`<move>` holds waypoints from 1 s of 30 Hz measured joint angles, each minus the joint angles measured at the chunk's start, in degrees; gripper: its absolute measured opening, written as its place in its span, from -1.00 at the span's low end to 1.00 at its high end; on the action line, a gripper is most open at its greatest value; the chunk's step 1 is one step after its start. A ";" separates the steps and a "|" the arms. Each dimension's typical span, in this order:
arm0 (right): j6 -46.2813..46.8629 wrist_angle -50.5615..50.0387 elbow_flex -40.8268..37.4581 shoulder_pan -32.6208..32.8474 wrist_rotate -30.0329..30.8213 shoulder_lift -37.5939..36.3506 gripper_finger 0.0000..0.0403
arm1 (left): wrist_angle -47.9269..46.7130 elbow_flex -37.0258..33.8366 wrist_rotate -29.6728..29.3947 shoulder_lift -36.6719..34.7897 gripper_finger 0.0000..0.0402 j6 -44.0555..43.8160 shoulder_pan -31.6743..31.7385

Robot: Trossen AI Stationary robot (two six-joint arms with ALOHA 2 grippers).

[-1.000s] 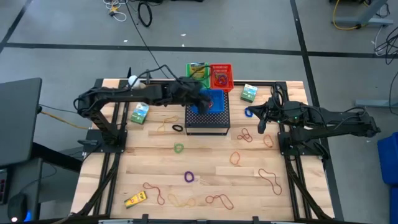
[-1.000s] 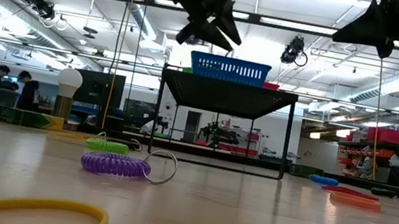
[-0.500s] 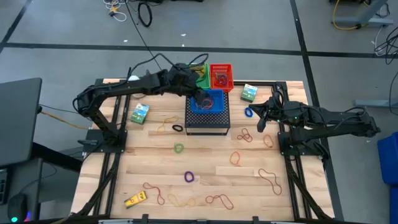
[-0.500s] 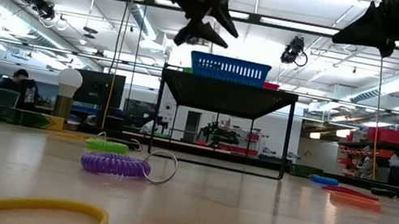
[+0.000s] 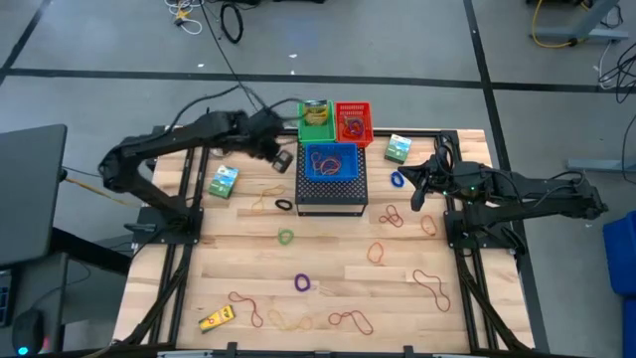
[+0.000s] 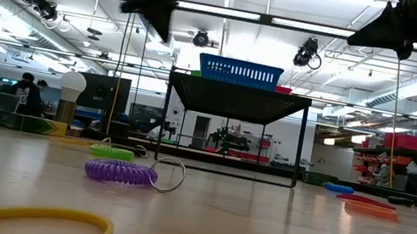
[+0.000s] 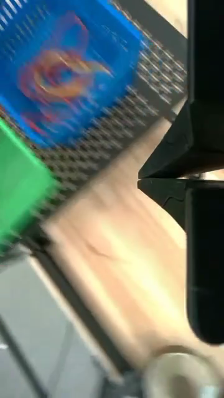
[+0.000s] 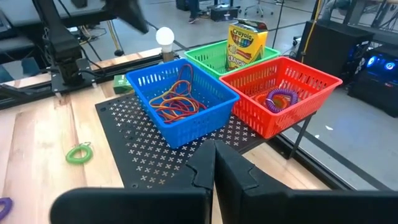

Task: Pick & Place Office Desk Supplies
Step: Put the box of crayon into the green bin on the shelf

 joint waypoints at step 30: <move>-1.58 2.67 0.01 -4.50 -5.12 6.25 -0.95 | 9.20 -35.72 -5.00 0.37 -0.17 -12.43 14.78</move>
